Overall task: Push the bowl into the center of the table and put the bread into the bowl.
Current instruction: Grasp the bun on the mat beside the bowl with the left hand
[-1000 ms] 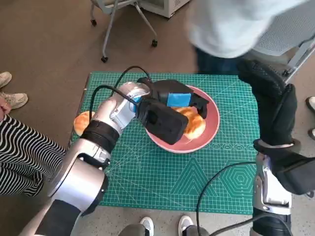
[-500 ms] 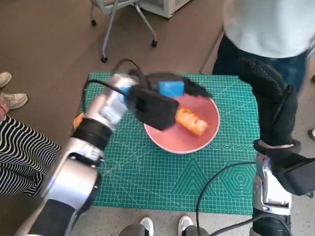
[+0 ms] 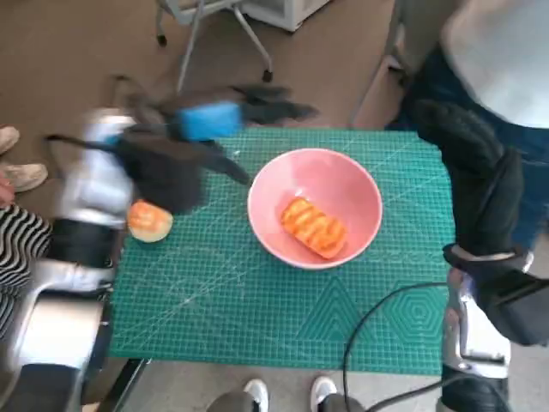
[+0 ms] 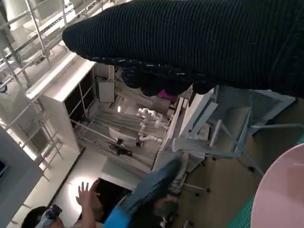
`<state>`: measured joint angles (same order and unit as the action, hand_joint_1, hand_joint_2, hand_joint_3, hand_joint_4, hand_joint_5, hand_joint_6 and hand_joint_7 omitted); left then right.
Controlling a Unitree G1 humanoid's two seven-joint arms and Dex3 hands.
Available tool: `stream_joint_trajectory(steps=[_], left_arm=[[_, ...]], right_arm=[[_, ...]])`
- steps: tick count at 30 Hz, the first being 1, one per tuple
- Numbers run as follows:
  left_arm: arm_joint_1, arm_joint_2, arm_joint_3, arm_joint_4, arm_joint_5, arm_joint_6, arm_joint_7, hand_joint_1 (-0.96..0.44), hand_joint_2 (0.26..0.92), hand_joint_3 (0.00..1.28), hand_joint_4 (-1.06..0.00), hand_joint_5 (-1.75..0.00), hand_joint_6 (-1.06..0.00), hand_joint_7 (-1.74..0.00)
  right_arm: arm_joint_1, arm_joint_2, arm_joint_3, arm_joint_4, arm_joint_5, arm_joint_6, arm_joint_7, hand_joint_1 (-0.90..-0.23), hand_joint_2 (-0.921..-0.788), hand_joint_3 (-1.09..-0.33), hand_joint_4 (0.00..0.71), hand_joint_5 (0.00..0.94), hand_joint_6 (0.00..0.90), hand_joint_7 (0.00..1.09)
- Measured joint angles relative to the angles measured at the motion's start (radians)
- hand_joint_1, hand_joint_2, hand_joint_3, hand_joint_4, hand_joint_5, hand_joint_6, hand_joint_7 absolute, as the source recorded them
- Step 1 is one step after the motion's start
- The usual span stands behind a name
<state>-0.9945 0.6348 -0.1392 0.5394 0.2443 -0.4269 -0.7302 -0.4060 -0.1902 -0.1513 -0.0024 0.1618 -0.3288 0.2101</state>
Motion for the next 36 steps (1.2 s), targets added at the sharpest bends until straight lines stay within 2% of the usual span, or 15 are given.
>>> stream_joint_trajectory(steps=[6,14,24,36], left_arm=[[0.091,0.115,0.046,-0.124,-0.003,0.061,-0.01,-0.25,0.733,0.0,-0.14,-0.01,-0.31,-0.07],[0.179,0.223,0.096,-0.166,-0.027,0.103,-0.051,-0.23,0.721,0.0,-0.15,-0.01,-0.33,-0.07],[0.247,0.264,0.109,-0.166,-0.051,0.142,-0.091,-0.24,0.729,0.0,-0.16,-0.01,-0.33,-0.05],[0.284,0.261,0.096,-0.126,-0.049,0.14,-0.091,-0.23,0.732,0.0,-0.16,0.0,-0.32,-0.03]], right_arm=[[-0.001,0.001,0.001,0.002,0.012,0.003,0.005,-0.734,-0.921,-0.7,0.204,0.001,0.089,0.54],[-0.001,0.001,0.0,0.01,0.034,0.005,0.013,-0.727,-0.921,-0.698,0.205,0.001,0.089,0.53],[-0.003,0.0,0.0,0.025,0.034,0.005,0.021,-0.729,-0.921,-0.699,0.204,0.0,0.09,0.53],[-0.008,-0.003,0.0,0.034,0.04,0.008,0.037,-0.746,-0.921,-0.697,0.204,0.0,0.091,0.53]])
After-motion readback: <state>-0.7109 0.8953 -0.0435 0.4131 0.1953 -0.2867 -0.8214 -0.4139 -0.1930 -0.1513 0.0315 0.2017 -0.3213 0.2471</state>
